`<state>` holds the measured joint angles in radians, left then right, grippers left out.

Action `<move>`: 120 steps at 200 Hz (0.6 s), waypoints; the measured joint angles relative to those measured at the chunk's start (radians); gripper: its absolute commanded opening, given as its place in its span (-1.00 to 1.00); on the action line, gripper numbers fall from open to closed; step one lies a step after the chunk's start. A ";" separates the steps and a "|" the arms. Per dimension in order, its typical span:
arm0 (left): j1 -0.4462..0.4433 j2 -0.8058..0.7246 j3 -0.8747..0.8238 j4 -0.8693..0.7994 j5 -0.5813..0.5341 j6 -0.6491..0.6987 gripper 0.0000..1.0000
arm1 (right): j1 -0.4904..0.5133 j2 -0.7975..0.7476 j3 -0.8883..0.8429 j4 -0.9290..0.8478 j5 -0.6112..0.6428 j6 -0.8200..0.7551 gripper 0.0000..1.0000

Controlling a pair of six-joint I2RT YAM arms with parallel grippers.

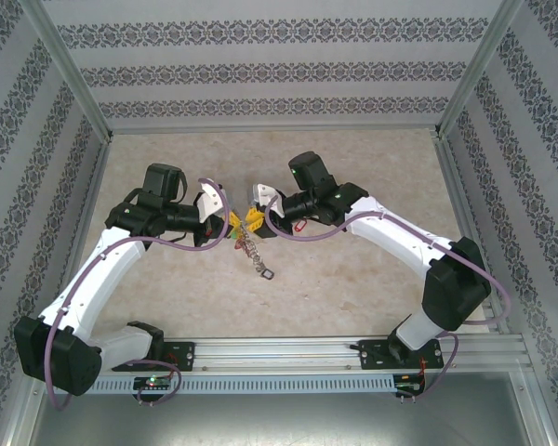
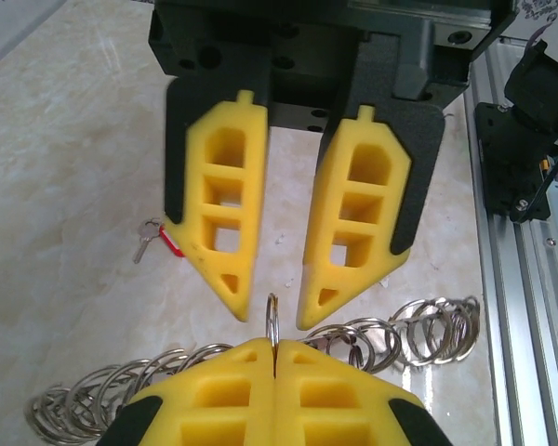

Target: Put the keys on the keyring

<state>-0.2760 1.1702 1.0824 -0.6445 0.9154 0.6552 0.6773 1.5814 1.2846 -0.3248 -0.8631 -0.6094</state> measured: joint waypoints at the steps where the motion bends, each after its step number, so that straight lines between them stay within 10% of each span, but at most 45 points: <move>1: 0.000 0.000 0.000 0.000 0.000 0.000 -1.00 | 0.000 0.000 0.001 -0.001 0.000 0.000 -0.67; 87: 0.000 0.006 0.003 -0.018 0.011 0.004 -1.00 | 0.008 0.032 0.058 -0.064 -0.018 -0.008 -1.00; 120: 0.000 0.000 -0.003 0.010 0.003 -0.024 -0.57 | 0.006 0.014 -0.007 0.071 -0.027 0.072 -1.00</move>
<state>-0.2756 1.1706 1.0794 -0.6346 0.9188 0.6312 0.6834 1.5959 1.2778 -0.2543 -0.8902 -0.5377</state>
